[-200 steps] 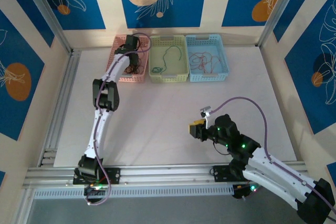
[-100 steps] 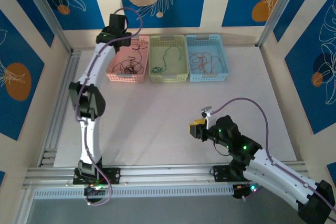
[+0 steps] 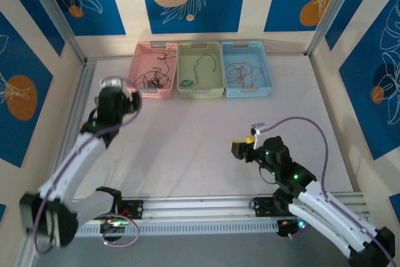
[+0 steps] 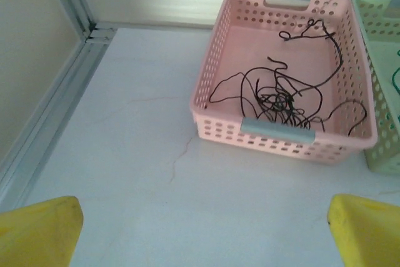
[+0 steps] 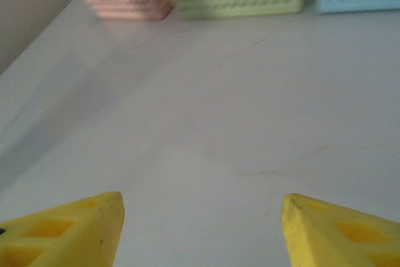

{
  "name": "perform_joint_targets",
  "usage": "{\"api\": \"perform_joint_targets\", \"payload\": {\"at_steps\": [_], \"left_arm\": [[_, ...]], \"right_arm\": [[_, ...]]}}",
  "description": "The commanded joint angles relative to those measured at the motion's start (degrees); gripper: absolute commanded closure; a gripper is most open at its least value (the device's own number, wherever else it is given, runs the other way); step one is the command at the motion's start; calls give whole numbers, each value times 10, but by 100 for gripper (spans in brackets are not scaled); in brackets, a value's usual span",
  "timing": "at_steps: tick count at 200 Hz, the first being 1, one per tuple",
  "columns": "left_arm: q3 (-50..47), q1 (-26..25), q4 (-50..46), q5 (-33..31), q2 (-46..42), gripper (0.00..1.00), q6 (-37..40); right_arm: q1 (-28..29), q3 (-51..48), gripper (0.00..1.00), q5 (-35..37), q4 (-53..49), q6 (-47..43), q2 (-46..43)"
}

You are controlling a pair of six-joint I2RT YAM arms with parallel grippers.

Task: Untangle the cables

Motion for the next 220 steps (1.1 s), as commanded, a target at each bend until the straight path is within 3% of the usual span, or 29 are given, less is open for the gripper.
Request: {"api": "perform_joint_targets", "payload": {"at_steps": [1,27,60,74,91,128,150,172,189,200,208,215,220], "left_arm": [[-122,-10,96,-28,-110,0,-28],[-202,-11,110,-52,-185,0,4],[-250,-11,188,-21,-142,0,88],[-274,-11,241,-24,-113,0,123],[-329,-11,369,-19,-81,0,163],[-353,-6,578,19,64,0,219],[-344,11,693,58,160,0,232],[-322,28,764,95,252,0,227],[-322,42,867,92,349,0,217],[-323,49,896,82,365,0,209],[-311,51,844,87,345,0,205],[-289,51,789,97,336,0,206],[-274,55,764,102,338,0,204]], "right_arm": [[-72,31,30,28,4,-10,-5],[-208,12,31,-25,71,-32,37],[-328,-25,32,-111,237,-40,113],[-330,-13,33,-111,272,-91,161],[-321,-2,35,-74,291,-130,225],[-303,-48,34,-13,503,-148,362],[-305,-48,33,-31,615,-168,439],[-307,-30,34,-31,632,-194,477],[-311,-50,33,-36,757,-198,569],[-308,-36,33,-38,833,-205,644],[-306,-13,32,-35,766,-206,620],[-314,26,33,-46,628,-198,589],[-321,41,35,-57,624,-195,607]]}}
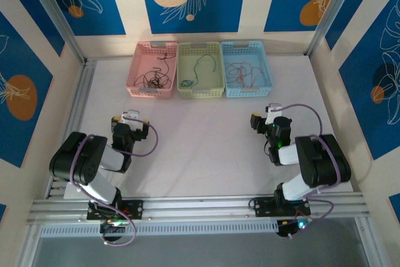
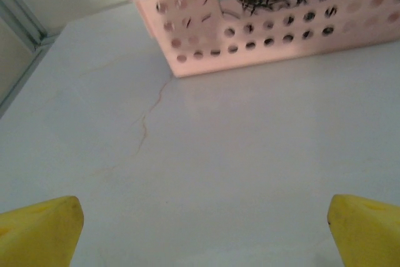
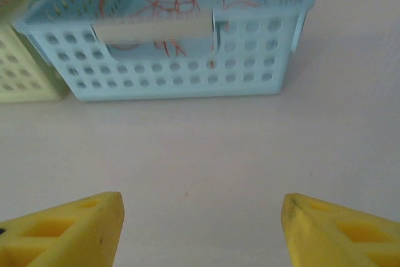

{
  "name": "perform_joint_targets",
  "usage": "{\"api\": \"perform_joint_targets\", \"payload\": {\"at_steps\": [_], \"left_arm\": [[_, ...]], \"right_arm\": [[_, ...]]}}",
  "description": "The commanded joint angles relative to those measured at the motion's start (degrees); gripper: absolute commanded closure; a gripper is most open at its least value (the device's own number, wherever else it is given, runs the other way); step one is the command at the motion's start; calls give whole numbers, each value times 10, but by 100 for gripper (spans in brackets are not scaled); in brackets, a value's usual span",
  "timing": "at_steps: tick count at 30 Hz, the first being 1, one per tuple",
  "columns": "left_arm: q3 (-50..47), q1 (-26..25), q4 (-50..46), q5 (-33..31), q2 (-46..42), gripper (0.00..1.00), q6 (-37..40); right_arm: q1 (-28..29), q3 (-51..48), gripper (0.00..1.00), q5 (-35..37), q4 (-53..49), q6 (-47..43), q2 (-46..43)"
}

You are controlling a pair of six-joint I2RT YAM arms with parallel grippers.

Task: Untangle the cables

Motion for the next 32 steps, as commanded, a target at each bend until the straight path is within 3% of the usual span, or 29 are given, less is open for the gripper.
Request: {"api": "perform_joint_targets", "payload": {"at_steps": [1,2,3,5,6,7,8,32], "left_arm": [[51,11,-7,29,-15,0,-13],[69,21,-44,30,-16,0,-25],[92,37,-101,35,-22,0,-47],[96,58,-109,65,-21,0,-58],[94,58,-112,65,-23,0,-59],[93,58,-106,65,-21,0,-57],[92,59,-106,65,-23,0,-57],[91,57,-104,65,-23,0,-57]], "right_arm": [[-12,70,35,-16,-41,-12,-4],[-15,81,34,-9,-35,-4,11],[-29,95,34,-27,-104,6,-11],[-27,86,34,-23,-62,3,1],[-26,93,33,-21,-97,4,-8],[-26,88,24,-22,-76,2,-4],[-23,87,0,-17,-73,1,-4],[-28,91,1,-31,-87,2,-6]]}}
